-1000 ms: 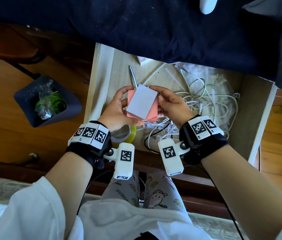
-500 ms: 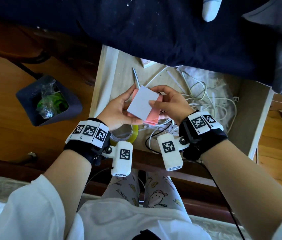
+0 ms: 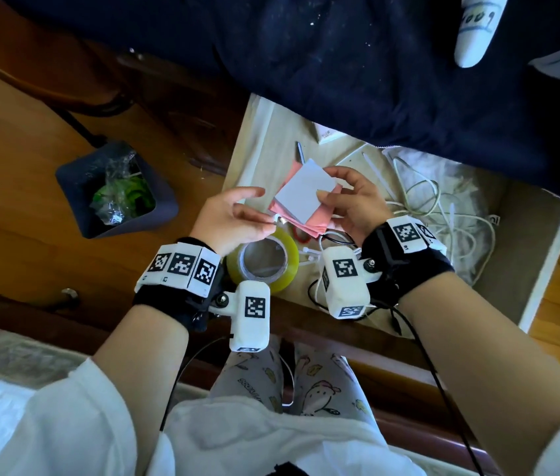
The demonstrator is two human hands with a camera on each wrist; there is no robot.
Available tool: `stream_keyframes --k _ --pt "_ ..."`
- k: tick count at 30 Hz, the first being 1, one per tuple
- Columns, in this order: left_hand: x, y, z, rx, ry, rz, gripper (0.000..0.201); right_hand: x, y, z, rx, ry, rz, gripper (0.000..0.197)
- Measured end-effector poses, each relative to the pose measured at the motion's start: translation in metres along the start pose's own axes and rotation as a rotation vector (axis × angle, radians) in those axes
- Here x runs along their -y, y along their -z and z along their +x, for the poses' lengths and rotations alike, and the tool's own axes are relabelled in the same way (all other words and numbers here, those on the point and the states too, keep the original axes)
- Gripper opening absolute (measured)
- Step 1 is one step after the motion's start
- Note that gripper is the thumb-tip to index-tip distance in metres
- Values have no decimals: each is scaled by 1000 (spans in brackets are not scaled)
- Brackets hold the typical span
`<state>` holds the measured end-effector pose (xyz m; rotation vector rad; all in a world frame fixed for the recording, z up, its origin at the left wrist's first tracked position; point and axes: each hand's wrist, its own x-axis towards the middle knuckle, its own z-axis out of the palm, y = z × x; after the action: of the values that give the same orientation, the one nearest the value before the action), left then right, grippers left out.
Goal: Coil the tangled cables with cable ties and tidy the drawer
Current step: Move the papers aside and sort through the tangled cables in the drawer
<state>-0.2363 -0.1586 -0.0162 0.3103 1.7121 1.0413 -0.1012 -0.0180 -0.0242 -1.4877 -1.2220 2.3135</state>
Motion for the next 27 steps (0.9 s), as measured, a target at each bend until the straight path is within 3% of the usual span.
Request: stream_keyframes --k 7,11,14,19,21,24,27 --pt "-1 24 5 -271 -97 -108 24 -12 -14 25 -97 -5 -80 31" --pt "16 34 10 -261 -55 -1 42 -22 -31 55 -155 -11 -253 34" --pt "25 39 10 -231 -119 171 50 -34 -42 69 -162 65 -484 33" --pt "30 46 14 -204 -93 139 52 -54 -54 75 -176 189 -644 36" --pt "30 45 14 -204 -93 139 51 -52 -55 73 -151 174 -694 33" --pt "30 44 14 -213 -100 133 50 -47 -54 75 -226 95 -874 36" --pt "27 42 14 -219 -89 147 51 -42 -48 77 -139 -6 -918 50"
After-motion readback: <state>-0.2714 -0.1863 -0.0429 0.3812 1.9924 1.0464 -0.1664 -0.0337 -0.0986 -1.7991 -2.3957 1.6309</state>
